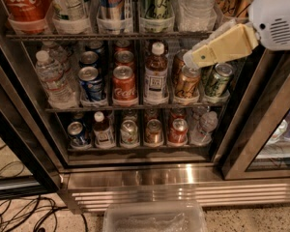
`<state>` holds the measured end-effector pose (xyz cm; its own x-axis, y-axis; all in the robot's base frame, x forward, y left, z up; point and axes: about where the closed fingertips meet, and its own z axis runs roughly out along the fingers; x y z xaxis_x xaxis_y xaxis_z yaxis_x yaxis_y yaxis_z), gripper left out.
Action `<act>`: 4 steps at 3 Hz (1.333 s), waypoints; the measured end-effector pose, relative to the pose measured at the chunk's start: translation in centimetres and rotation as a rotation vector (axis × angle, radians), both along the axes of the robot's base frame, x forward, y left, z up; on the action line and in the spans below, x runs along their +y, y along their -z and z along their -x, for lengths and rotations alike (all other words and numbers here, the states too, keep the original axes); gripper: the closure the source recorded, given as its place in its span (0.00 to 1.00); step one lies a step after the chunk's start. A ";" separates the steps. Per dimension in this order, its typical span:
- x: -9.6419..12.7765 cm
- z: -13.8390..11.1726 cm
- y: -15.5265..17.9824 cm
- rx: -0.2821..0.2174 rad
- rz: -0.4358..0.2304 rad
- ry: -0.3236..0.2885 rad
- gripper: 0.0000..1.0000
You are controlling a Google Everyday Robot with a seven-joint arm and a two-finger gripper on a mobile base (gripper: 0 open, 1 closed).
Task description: Pick water bottle from top shelf of fridge
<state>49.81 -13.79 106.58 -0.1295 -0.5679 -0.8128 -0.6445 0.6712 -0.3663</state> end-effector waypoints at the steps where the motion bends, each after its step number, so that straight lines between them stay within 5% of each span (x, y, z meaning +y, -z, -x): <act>1: 0.0 -0.3 0.2 -0.043 -0.008 -0.021 0.00; 3: 0.0 -0.2 0.3 -0.062 -0.037 0.009 0.00; 4: 1.2 -0.5 1.2 -0.106 -0.107 0.040 0.00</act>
Offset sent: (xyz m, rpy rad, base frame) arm 0.0026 0.0001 -0.0020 0.0061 -0.0369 0.0189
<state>50.35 -12.62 105.38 -0.0602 -0.4731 -0.8790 -0.5783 0.7343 -0.3556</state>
